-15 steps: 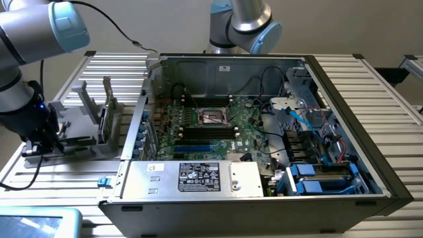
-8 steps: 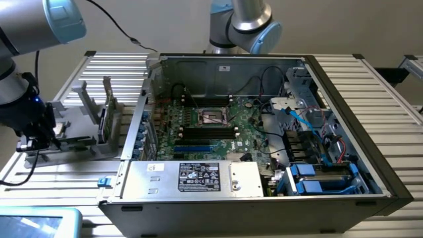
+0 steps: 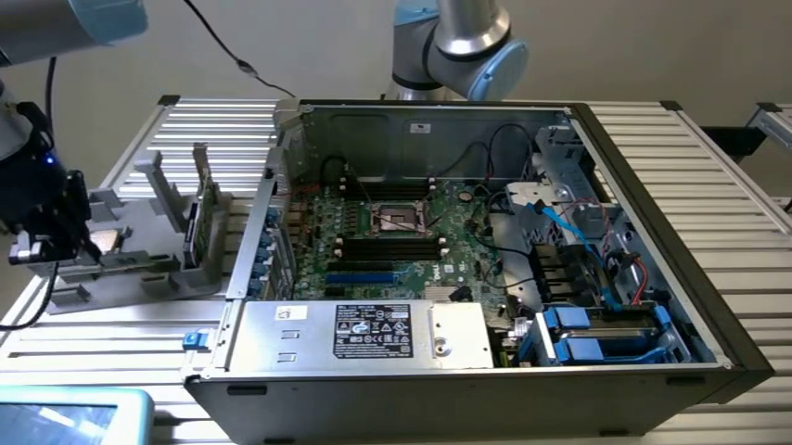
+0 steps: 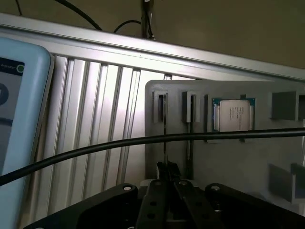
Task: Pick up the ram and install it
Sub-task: 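Pick up the ram and move it above insertion slot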
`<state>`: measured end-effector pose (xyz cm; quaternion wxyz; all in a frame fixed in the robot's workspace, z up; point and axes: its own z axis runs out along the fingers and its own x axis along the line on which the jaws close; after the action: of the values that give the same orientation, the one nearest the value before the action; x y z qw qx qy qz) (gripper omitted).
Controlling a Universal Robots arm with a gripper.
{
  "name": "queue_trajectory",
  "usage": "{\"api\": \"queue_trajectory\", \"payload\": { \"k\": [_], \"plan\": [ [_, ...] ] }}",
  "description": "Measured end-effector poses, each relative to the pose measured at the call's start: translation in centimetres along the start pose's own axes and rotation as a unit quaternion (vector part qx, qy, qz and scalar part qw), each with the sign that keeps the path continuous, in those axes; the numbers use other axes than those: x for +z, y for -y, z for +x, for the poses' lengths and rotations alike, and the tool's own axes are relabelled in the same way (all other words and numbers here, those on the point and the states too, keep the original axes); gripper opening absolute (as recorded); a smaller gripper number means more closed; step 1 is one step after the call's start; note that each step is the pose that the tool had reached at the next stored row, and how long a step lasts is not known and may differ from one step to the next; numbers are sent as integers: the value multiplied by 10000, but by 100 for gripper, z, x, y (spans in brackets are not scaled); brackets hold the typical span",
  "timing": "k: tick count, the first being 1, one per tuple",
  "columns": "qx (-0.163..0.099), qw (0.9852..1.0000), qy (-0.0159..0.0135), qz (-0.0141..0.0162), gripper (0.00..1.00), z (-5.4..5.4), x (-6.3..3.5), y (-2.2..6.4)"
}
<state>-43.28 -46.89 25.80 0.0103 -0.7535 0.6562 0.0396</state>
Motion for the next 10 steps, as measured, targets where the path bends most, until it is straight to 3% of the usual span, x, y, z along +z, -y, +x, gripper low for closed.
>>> {"api": "queue_trajectory", "payload": {
  "k": [10],
  "plan": [
    [1, 10000, -27, -4, 11, -34, -456, -17]
  ]
}}
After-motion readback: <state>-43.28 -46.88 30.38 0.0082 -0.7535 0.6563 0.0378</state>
